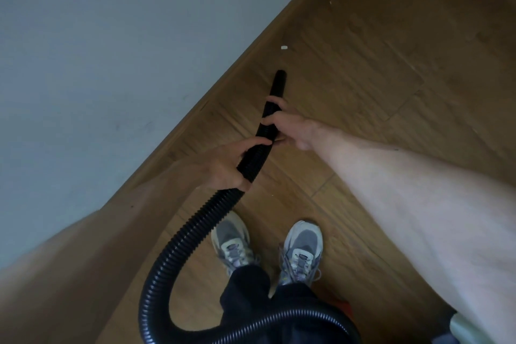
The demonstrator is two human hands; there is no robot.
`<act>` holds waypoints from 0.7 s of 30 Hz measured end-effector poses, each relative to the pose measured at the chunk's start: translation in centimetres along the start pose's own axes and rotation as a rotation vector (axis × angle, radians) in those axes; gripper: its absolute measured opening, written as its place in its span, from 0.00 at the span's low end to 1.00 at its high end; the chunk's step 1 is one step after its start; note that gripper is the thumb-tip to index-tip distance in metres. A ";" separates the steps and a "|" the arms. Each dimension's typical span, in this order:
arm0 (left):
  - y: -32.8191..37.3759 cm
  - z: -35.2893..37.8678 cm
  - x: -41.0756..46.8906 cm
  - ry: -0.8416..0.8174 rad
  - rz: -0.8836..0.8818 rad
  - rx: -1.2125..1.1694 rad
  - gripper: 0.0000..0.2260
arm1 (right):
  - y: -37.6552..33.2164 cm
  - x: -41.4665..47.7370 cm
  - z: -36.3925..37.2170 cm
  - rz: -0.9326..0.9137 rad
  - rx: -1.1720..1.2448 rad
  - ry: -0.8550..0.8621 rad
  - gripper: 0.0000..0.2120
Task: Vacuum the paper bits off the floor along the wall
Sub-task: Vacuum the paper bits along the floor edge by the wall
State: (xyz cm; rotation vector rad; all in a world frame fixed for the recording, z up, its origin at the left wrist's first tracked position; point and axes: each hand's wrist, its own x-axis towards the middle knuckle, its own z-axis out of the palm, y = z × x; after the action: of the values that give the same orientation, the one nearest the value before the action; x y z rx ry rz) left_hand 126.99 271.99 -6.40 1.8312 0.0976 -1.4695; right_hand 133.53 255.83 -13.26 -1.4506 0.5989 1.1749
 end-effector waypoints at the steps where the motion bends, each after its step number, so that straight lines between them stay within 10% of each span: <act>1: 0.4 -0.4 0.0 -0.018 -0.007 0.028 0.42 | 0.0 0.0 -0.1 0.006 0.008 -0.001 0.30; 21: -0.6 -5.2 -0.1 -0.062 0.051 0.059 0.43 | -2.9 1.4 1.9 0.008 0.079 0.069 0.30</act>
State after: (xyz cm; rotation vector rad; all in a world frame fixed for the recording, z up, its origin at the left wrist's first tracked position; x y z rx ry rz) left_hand 130.79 275.55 -6.41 1.8201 -0.0228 -1.5064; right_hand 135.90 258.69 -13.08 -1.4274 0.6924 1.0989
